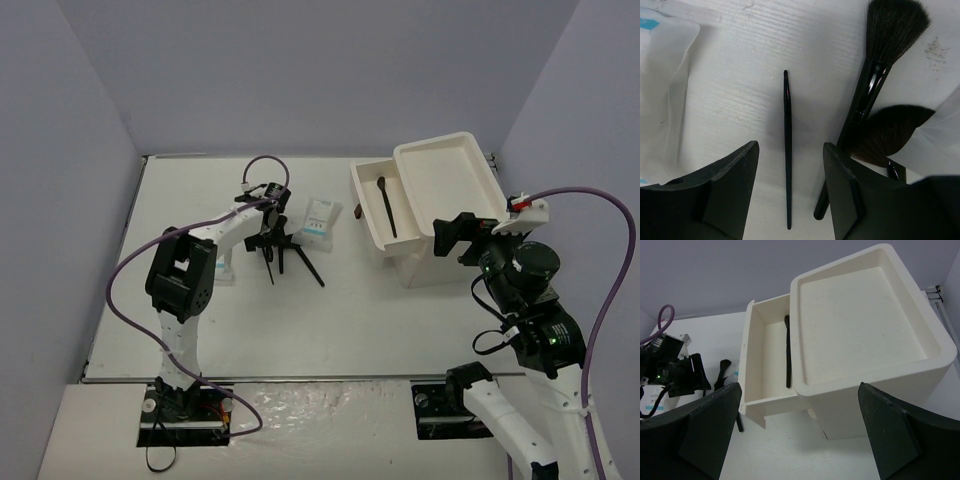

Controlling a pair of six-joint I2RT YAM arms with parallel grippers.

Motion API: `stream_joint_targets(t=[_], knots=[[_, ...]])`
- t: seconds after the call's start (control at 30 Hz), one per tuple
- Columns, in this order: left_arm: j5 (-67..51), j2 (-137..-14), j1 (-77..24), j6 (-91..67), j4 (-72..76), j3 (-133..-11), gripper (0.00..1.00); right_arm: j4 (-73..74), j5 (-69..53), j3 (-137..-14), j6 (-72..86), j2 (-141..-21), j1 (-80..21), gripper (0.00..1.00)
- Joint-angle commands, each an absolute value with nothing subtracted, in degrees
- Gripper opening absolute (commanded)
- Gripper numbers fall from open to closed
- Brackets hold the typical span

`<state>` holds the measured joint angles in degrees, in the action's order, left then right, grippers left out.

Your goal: Organize the makeup

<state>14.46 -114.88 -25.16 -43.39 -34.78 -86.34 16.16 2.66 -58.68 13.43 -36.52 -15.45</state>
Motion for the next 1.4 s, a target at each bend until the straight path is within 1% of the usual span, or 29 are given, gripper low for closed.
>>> stream_joint_targets(t=[0.0, 0.33, 0.37, 0.4, 0.47, 0.5, 0.63, 0.77, 0.87, 1.0, 1.07, 1.13, 1.23, 1.37], knots=[[13.98, -113.92, -23.73, -45.0, -35.07, -89.03, 0.46, 13.1, 4.89, -58.8, 12.57, -36.23, -16.35, 1.0], [11.78, -118.39, -22.91, -46.32, -33.81, -88.09, 0.22, 13.33, 5.3, -58.65, 12.51, -36.27, -16.76, 1.0], [11.43, -118.56, -22.85, -46.51, -33.06, -86.94, 0.16, 13.28, 5.37, -58.54, 12.57, -36.21, -16.71, 1.0], [11.41, -118.56, -22.85, -46.68, -33.0, -86.86, 0.16, 13.36, 5.45, -58.54, 12.57, -36.21, -16.78, 1.0], [10.96, -118.22, -22.68, -46.94, -31.3, -84.48, 0.03, 13.47, 5.62, -58.54, 12.57, -36.2, -16.71, 1.0], [10.81, -117.82, -22.68, -46.99, -30.85, -83.18, 0.01, 13.57, 5.62, -58.54, 12.57, -36.15, -16.76, 1.0], [9.86, -112.08, -22.68, -47.37, -26.01, -78.82, 0.0, 13.71, 5.54, -58.62, 12.65, -36.21, -16.7, 1.0], [5.22, -103.23, -22.76, -48.07, -20.43, -75.51, 0.0, 13.89, 5.54, -58.8, 12.74, -36.21, -16.79, 1.0], [0.75, -96.96, -23.36, -49.96, -15.41, -74.83, 0.0, 14.06, 5.45, -58.89, 12.91, -36.04, -16.87, 1.0], [-3.36, -91.49, -26.9, -52.03, -7.19, -76.63, 0.0, 14.15, 5.62, -58.89, 13.01, -36.3, -16.88, 1.0], [-6.51, -90.98, -29.59, -54.11, -1.62, -78.73, 0.0, 14.16, 5.54, -58.97, 13.02, -36.47, -16.88, 1.0], [-7.3, -91.47, -31.55, -56.16, 2.06, -80.95, 0.0, 14.24, 5.45, -58.97, 13.1, -36.56, -16.88, 1.0], [-8.0, -95.34, -35.93, -56.95, 4.04, -89.32, 0.0, 14.3, 5.29, -58.73, 13.34, -36.65, -16.88, 1.0], [-9.57, -100.84, -38.52, -60.9, 6.53, -96.78, 0.0, 14.55, 5.5, -58.83, 13.33, -36.42, -16.85, 1.0]])
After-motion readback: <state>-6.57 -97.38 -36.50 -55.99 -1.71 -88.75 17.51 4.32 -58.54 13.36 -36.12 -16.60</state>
